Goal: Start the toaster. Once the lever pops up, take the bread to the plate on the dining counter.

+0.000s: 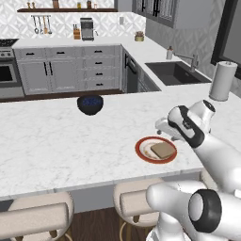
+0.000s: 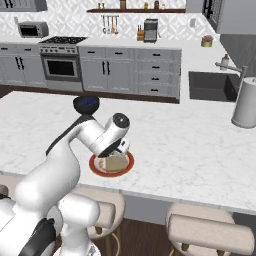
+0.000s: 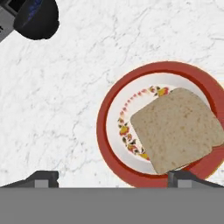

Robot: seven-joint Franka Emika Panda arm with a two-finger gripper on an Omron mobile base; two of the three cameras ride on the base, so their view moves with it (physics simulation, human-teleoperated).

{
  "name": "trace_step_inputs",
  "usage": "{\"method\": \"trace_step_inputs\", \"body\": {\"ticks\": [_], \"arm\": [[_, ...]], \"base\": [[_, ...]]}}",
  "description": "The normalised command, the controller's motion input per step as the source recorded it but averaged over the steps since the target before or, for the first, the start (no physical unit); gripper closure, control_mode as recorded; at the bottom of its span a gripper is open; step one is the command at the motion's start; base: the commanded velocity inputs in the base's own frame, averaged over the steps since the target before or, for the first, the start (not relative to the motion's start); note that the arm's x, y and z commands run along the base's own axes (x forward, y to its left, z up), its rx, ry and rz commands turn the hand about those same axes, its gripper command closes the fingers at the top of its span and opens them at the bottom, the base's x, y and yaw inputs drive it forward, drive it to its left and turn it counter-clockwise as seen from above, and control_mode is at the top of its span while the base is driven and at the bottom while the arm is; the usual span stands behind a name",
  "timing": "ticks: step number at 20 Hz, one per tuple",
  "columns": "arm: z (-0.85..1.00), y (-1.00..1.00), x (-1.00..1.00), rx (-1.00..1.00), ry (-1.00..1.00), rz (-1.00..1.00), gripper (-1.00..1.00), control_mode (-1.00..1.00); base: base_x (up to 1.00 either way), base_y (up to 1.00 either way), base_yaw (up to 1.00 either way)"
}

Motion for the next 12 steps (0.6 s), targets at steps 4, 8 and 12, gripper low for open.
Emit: {"method": "trace_step_inputs", "body": {"ticks": [4, 8, 12], "arm": [[0.54, 0.17, -0.71, -0.20, -0.12, 0.00, -1.00, -1.00], [0.24, 0.08, -0.47, -0.16, -0.11, 0.00, -1.00, -1.00], [0.00, 0.00, -0.11, -0.07, 0.00, 0.00, -1.00, -1.00]], "base": [[0.00, 0.00, 0.00], [0.00, 0.00, 0.00], [0.00, 0.00, 0.00]]}}
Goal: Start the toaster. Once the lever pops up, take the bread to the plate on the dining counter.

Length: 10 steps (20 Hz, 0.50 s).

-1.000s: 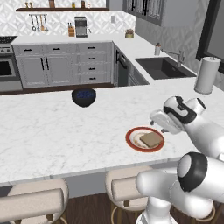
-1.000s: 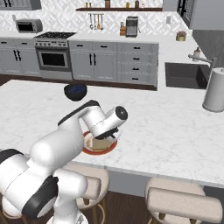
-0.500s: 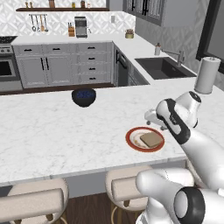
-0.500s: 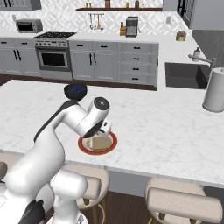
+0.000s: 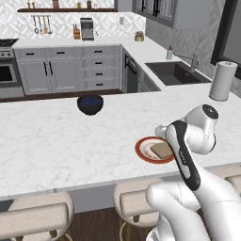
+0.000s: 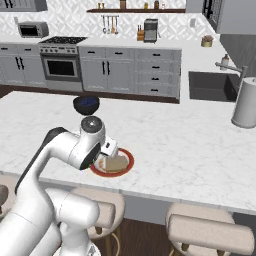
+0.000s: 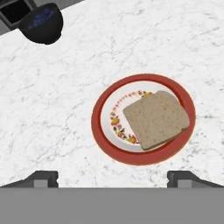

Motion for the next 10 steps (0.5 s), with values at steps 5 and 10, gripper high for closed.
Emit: {"method": "trace_step_inputs", "body": {"ticks": [5, 10], "arm": [[0.12, 0.10, -0.09, -0.08, -0.02, 0.00, -1.00, -1.00], [0.45, 0.10, -0.07, -0.11, -0.02, 0.00, -1.00, -1.00]], "base": [[0.00, 0.00, 0.00], [0.00, 0.00, 0.00]]}}
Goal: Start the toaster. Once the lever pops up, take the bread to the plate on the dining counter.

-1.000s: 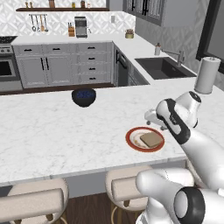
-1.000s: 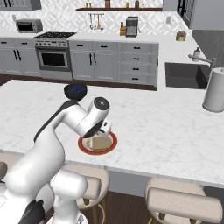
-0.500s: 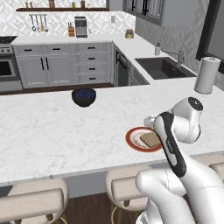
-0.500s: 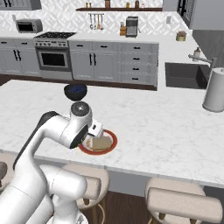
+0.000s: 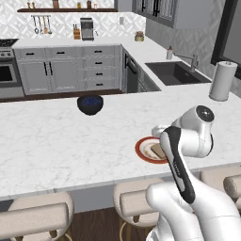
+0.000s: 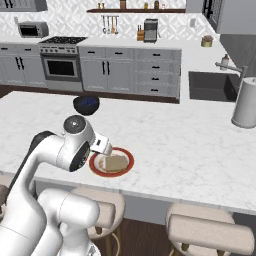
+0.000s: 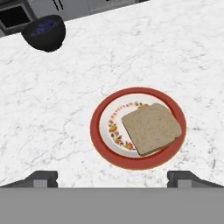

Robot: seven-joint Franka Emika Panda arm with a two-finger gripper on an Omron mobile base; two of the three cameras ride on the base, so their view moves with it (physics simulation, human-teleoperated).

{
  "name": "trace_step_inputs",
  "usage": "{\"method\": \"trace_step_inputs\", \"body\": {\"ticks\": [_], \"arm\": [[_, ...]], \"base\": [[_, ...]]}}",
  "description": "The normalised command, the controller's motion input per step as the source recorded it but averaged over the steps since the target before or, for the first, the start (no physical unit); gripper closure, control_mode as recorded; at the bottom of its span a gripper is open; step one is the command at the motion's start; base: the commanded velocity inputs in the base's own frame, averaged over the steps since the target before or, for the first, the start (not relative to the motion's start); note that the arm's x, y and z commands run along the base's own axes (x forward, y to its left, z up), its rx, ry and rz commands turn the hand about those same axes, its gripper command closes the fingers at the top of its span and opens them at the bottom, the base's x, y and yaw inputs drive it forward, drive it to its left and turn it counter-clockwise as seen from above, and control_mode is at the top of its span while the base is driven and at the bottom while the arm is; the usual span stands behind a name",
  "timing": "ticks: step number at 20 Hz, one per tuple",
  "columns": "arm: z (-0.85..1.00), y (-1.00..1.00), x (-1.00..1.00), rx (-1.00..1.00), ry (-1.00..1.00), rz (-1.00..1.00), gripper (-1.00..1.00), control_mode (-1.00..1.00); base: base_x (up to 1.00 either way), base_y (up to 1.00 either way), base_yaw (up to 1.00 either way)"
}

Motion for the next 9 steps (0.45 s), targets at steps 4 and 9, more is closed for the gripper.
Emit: {"method": "trace_step_inputs", "body": {"ticks": [4, 9], "arm": [[0.38, 0.00, -0.11, -0.10, -0.02, 0.00, -1.00, -1.00], [0.33, 0.00, -0.12, -0.09, -0.04, 0.00, -1.00, -1.00]], "base": [[0.00, 0.00, 0.00], [0.00, 0.00, 0.00]]}}
